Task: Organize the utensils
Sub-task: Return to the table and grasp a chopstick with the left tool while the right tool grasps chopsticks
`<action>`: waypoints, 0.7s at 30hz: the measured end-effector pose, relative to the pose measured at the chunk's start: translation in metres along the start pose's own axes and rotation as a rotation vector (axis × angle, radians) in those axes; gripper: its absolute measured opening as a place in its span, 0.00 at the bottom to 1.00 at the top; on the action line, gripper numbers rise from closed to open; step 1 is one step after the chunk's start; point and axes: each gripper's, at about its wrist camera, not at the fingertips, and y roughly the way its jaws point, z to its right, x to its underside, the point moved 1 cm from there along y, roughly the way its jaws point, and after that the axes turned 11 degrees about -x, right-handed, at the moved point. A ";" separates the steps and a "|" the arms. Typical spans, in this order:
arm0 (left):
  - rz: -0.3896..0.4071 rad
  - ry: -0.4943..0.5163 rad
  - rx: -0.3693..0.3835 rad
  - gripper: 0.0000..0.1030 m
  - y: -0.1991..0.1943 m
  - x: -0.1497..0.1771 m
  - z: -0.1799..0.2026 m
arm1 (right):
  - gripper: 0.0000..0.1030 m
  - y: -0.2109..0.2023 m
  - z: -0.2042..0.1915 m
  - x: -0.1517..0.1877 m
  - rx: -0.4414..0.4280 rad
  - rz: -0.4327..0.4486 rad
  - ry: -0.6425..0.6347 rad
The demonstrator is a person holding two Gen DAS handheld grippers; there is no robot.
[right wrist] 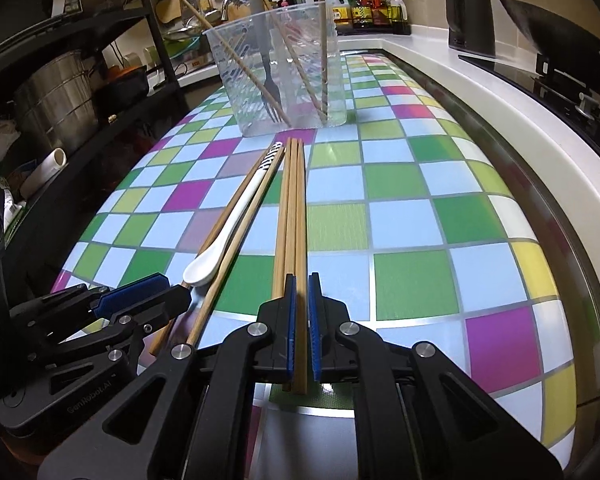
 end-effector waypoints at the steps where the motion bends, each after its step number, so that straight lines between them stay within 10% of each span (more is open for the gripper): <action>1: 0.002 0.005 -0.005 0.23 0.000 0.000 0.001 | 0.08 0.001 0.000 0.000 0.004 -0.003 0.001; 21: 0.021 -0.054 -0.176 0.07 0.001 -0.002 -0.025 | 0.06 -0.005 0.013 0.004 0.116 0.014 0.014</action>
